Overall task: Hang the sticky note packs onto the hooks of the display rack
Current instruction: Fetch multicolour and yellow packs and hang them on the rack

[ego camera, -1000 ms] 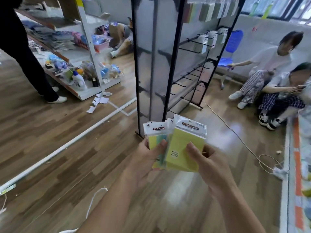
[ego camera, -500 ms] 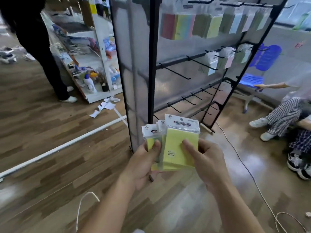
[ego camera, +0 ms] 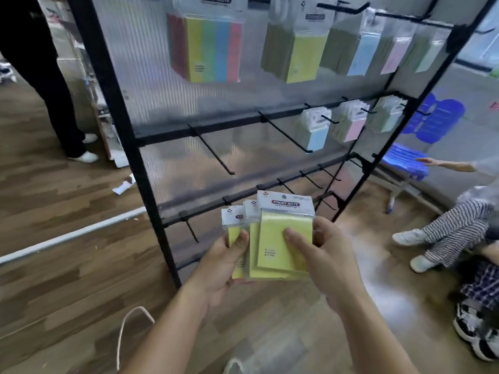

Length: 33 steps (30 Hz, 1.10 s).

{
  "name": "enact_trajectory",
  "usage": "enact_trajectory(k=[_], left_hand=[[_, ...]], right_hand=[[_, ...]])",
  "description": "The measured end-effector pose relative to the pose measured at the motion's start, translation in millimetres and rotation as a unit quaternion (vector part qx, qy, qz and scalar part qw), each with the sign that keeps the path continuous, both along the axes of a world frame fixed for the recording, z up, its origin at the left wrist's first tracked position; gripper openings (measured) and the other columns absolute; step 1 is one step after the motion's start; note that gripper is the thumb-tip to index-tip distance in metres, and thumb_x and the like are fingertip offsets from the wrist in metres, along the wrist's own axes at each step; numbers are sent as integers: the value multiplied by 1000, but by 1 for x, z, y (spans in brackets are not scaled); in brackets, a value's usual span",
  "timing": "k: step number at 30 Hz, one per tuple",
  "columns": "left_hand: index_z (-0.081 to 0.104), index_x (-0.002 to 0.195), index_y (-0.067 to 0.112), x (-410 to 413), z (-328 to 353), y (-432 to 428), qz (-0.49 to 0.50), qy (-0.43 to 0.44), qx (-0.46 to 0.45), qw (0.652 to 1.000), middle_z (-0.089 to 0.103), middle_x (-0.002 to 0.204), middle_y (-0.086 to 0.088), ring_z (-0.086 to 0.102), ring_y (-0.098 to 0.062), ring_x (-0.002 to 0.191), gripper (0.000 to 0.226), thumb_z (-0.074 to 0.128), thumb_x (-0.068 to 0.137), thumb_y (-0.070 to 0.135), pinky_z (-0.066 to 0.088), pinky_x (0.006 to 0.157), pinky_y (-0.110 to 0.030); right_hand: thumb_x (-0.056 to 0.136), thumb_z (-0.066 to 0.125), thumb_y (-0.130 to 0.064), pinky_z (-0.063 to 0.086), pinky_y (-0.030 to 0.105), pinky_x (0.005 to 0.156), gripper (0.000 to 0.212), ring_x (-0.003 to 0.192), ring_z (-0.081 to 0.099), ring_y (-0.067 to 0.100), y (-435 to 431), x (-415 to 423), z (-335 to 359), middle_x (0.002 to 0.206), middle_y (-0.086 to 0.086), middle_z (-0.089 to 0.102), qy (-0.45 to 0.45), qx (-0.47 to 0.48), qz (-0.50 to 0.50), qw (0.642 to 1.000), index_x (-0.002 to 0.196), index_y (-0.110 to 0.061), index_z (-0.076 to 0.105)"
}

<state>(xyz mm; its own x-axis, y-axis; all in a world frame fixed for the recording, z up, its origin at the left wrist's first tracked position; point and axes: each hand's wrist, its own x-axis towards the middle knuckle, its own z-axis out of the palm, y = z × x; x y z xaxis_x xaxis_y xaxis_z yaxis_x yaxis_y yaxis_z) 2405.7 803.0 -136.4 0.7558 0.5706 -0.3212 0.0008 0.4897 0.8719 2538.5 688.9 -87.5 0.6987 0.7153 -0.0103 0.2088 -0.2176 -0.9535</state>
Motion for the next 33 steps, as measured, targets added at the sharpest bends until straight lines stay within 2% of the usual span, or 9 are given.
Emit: enact_trajectory(k=[6,9,11,13,17,21,24,30,33], left_hand=[[57,130,14,65,-3,21,62,29,-35,997,70,118,-15,69,-26,86,74,60,68,55,50,46,-24],[58,129,18,85,-6,24,91,40,-31,995,70,119,-11,69,-23,87,92,69,55,71,48,45,-20],[59,128,19,99,-8,24,115,44,-20,992,70,119,-10,71,-26,92,115,75,34,82,57,62,-32],[58,129,18,112,-9,21,142,38,-16,989,70,121,-11,70,-32,101,121,75,29,84,55,79,-49],[56,132,14,137,-10,11,231,-5,-45,972,68,123,-14,71,-21,82,89,64,62,68,44,42,-19],[52,137,17,149,-20,4,280,-12,-78,957,67,127,-10,65,-32,112,70,49,76,52,60,65,-37],[53,135,19,153,-26,2,306,10,-79,949,68,126,-9,64,-33,114,67,48,77,51,44,101,-61],[55,133,24,154,-34,-2,324,30,-87,942,67,126,-5,62,-31,117,62,49,78,51,46,98,-57],[55,133,24,155,-36,-4,324,30,-96,941,66,128,-6,61,-30,118,64,51,76,51,50,90,-50]], right_hand=[[76,78,-30,57,44,71,17,76,70,15,37,81,8,82,-6,74,4,-17,56,998,88,-26,66],[76,79,-24,55,36,63,17,71,69,17,52,111,9,78,-6,73,17,-20,98,995,87,-26,65],[75,80,-23,56,39,64,20,71,69,21,62,131,8,78,-5,72,27,-15,134,991,89,-27,66],[76,79,-23,56,39,64,22,67,68,19,71,148,7,77,-4,72,35,-11,174,984,93,-26,65],[78,78,-22,54,35,58,22,59,60,10,84,178,9,67,-9,69,40,5,247,968,95,-24,64],[82,73,-11,42,12,51,15,53,56,-3,90,198,5,63,-20,65,49,39,302,951,93,-17,66],[81,72,-4,53,28,63,17,71,67,10,93,205,-1,83,-5,74,82,66,295,950,93,-14,66],[77,67,0,57,30,65,63,77,70,18,94,215,-10,94,4,72,113,117,298,941,123,-35,43],[72,64,-10,55,38,65,61,75,66,26,94,217,-16,99,-2,68,64,129,282,949,118,-48,49]])
